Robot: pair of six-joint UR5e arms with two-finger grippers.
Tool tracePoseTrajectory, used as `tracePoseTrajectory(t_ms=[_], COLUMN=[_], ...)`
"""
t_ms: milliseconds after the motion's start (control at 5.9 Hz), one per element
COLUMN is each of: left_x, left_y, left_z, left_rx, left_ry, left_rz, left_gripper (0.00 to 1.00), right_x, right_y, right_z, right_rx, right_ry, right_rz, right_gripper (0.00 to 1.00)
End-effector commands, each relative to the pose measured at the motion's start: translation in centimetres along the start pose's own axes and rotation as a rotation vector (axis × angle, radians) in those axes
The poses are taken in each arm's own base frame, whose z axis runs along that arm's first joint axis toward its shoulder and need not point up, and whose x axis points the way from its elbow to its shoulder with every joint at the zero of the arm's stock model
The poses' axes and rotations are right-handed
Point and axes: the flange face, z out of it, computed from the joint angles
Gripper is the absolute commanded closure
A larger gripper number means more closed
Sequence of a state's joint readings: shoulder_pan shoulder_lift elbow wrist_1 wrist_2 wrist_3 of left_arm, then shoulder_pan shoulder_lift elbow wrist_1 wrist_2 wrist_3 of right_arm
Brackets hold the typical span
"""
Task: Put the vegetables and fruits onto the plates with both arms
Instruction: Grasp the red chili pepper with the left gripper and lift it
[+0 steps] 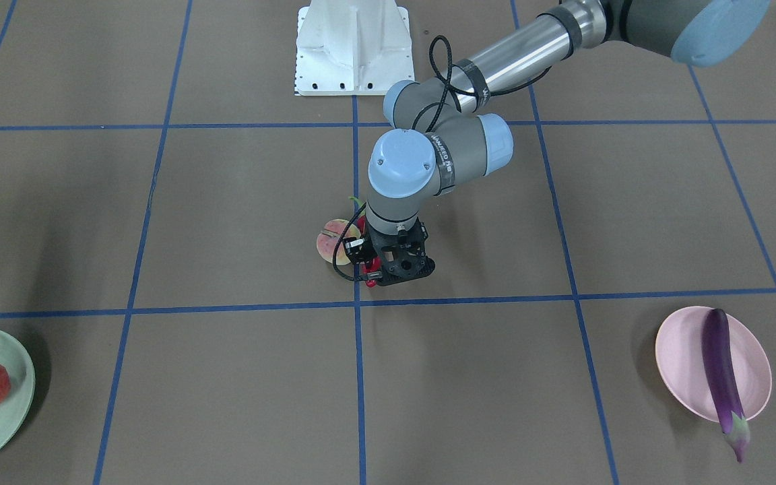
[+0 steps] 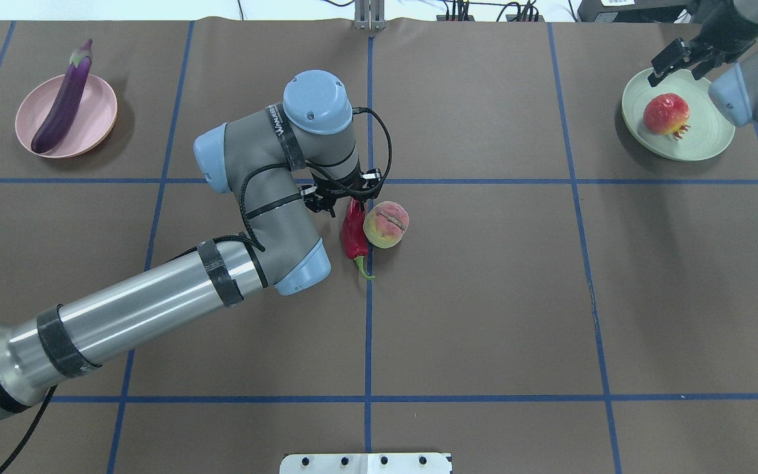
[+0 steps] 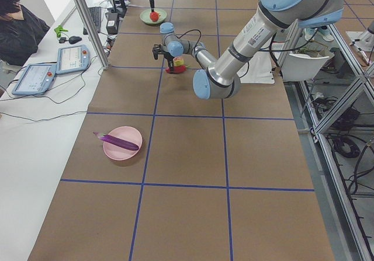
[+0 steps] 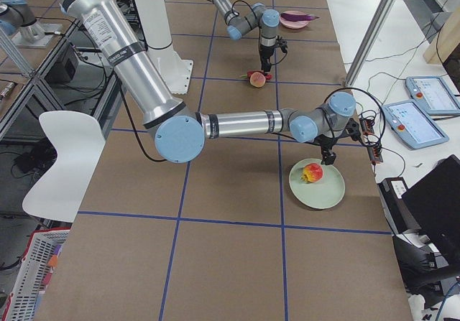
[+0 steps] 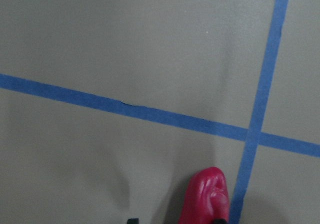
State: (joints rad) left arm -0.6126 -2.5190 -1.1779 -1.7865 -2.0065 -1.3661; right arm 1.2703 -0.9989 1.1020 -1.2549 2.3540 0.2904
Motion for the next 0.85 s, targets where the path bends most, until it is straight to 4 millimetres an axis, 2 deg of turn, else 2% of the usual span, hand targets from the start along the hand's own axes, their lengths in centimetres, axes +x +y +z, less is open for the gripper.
tracePoseTrajectory(t_ms=[0,169,678], left_x=[0.16,0.19,0.51], left_y=[0.03,0.22,0.67], left_z=[0.47,1.18,1.28], left_rx=[0.001,0.023,0.021], left_ry=[-0.006,-0.018,-0.016], left_rz=[-0.002,0.001,0.006], left_gripper=[0.34,0.34,0.36], right_x=[0.00,-0.13,-0.39], right_y=[-0.34,-0.34,-0.64], right_z=[-0.93,-0.90,-1.22], right_rx=[-0.005,-0.005,0.000], right_ry=[-0.018,-0.019,-0.020], right_rz=[0.015,0.015,0.011], right_gripper=[0.01,0.01,0.01])
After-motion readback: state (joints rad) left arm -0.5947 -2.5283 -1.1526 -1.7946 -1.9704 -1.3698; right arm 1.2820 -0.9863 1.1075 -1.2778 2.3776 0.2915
